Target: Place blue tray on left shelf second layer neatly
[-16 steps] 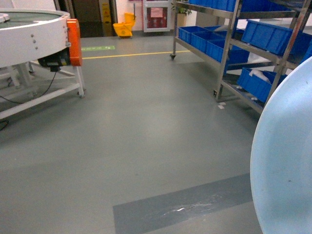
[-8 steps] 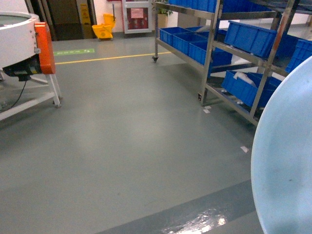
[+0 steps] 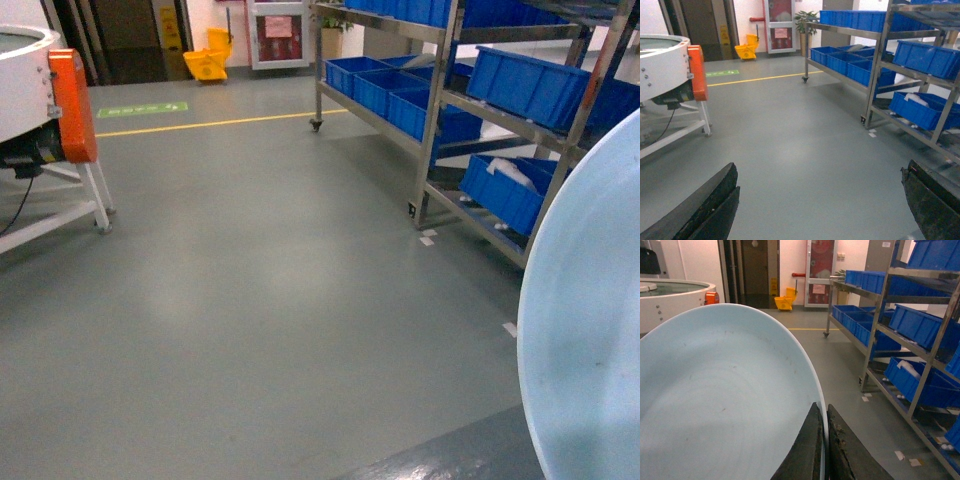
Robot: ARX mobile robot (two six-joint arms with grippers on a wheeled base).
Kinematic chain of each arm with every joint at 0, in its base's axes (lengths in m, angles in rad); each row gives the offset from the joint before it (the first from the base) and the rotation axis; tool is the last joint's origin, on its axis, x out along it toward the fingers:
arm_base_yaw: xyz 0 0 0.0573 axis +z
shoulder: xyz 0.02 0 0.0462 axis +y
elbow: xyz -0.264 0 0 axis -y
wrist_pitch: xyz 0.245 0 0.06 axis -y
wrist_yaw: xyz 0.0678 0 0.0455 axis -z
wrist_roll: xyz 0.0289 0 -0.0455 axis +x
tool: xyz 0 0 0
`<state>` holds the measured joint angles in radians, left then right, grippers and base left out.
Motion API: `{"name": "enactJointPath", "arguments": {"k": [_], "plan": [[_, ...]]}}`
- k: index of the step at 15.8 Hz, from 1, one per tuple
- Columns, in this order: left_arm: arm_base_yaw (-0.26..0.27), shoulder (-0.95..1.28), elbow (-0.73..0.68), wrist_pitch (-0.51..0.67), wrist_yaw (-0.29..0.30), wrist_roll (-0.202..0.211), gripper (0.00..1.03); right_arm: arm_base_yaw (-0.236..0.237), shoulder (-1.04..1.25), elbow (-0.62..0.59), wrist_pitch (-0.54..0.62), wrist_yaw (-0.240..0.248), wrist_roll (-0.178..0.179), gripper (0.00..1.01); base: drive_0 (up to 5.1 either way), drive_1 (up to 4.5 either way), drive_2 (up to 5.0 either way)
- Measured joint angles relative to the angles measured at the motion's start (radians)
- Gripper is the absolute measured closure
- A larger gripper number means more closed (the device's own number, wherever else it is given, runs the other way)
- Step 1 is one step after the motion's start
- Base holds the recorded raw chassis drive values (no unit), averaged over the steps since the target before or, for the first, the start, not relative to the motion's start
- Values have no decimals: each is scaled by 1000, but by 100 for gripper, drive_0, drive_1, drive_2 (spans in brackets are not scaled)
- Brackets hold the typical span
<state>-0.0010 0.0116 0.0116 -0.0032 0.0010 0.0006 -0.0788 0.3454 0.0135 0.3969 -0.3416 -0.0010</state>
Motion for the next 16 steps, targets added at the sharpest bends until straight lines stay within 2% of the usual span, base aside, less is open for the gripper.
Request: {"name": "enactJointPath", "arguments": {"k": [16], "plan": [[0,0,0,-1,-1,0,5,0,0,0,-1,0,0,99,-6,424,-437]]}}
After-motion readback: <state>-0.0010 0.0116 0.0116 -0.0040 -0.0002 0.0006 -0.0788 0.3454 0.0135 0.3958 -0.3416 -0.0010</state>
